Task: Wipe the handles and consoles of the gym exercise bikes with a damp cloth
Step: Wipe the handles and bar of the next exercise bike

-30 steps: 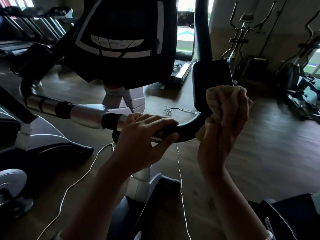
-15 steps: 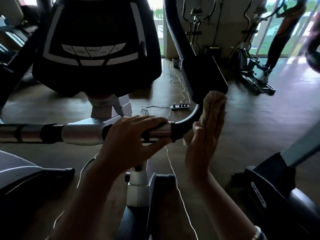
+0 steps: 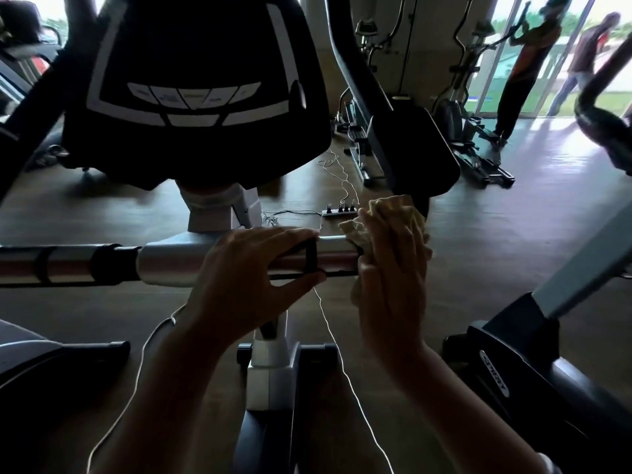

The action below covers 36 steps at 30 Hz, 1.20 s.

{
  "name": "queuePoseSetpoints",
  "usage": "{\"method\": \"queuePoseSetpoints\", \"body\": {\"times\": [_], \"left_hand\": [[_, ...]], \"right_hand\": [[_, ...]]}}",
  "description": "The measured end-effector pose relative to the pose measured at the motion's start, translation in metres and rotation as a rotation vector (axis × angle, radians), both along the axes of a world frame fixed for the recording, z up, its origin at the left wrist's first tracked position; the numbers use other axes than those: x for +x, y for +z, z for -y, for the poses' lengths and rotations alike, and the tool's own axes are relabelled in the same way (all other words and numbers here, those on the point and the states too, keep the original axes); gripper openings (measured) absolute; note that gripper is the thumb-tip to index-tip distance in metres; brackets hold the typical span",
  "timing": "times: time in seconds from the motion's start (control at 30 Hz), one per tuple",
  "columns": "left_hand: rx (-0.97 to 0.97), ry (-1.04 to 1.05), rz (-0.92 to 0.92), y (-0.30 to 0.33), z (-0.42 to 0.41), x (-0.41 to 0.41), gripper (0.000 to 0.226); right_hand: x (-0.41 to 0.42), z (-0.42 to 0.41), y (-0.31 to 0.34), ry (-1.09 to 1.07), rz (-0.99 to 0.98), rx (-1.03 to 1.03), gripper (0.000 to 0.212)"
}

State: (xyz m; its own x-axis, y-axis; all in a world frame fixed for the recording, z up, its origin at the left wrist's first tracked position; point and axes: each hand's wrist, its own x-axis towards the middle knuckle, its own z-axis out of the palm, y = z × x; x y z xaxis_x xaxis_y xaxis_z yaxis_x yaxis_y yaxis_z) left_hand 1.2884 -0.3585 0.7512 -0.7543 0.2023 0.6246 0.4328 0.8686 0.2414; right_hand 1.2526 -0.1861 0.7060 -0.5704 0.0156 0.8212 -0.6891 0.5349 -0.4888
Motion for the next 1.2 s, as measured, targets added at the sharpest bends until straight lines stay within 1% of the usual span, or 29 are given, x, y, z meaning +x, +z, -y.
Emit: {"method": "queuePoseSetpoints", "body": {"times": [0.13,0.2,0.27,0.37,0.43,0.47,0.53,0.6,0.63,0.7,0.77,0.8,0.9,0.97,1.03,1.07,1.1,1.2], "left_hand": [[-0.042,0.086,-0.040,-0.001,0.008,0.006,0.053],[-0.013,0.122,-0.020,-0.002,0.014,0.009,0.055],[0.005,0.144,0.001,-0.004,0.020,0.011,0.058],[-0.006,0.169,-0.009,-0.006,0.026,0.014,0.058],[0.000,0.181,-0.006,-0.008,0.034,0.016,0.058],[0.006,0.185,-0.002,-0.010,0.039,0.016,0.058],[0.030,0.187,-0.002,-0.014,0.049,0.017,0.058],[0.055,0.185,-0.021,-0.017,0.054,0.019,0.055],[0.061,0.186,-0.035,-0.017,0.055,0.020,0.054],[0.068,0.207,-0.056,-0.018,0.057,0.024,0.051],[0.082,0.257,-0.073,-0.020,0.062,0.027,0.050],[0.102,0.282,-0.079,-0.021,0.065,0.029,0.052],[0.130,0.324,-0.098,-0.024,0.069,0.031,0.055],[0.106,0.334,-0.123,-0.024,0.069,0.031,0.053],[0.123,0.330,-0.141,-0.025,0.067,0.030,0.051],[0.131,0.327,-0.151,-0.026,0.067,0.030,0.050],[0.131,0.323,-0.161,-0.027,0.066,0.030,0.050],[0.133,0.304,-0.173,-0.029,0.067,0.027,0.051]], "right_hand": [[0.000,-0.015,0.017,0.002,0.035,0.303,0.049],[-0.002,-0.023,0.030,0.033,-0.030,0.498,0.048],[-0.009,-0.027,0.045,0.119,-0.096,0.674,0.047],[-0.024,-0.026,0.063,0.294,-0.073,0.824,0.047],[-0.033,-0.019,0.072,0.417,-0.002,0.917,0.049],[-0.038,-0.014,0.078,0.476,0.078,0.951,0.052],[-0.049,-0.006,0.086,0.558,0.279,0.995,0.050],[-0.058,-0.003,0.092,0.703,0.450,0.987,0.038],[-0.062,-0.004,0.095,0.795,0.547,0.946,0.036],[-0.064,-0.003,0.099,0.961,0.745,0.825,0.038],[-0.062,0.010,0.098,1.022,0.852,0.755,0.037],[-0.061,0.020,0.096,1.011,0.846,0.764,0.038],[-0.059,0.046,0.094,0.945,0.747,0.881,0.041],[-0.062,0.048,0.093,0.977,0.783,0.878,0.038],[-0.065,0.041,0.092,1.017,0.852,0.830,0.034],[-0.065,0.036,0.091,1.006,0.855,0.811,0.032],[-0.063,0.034,0.091,0.972,0.826,0.818,0.031],[-0.056,0.049,0.089,0.791,0.634,0.936,0.027]]}}
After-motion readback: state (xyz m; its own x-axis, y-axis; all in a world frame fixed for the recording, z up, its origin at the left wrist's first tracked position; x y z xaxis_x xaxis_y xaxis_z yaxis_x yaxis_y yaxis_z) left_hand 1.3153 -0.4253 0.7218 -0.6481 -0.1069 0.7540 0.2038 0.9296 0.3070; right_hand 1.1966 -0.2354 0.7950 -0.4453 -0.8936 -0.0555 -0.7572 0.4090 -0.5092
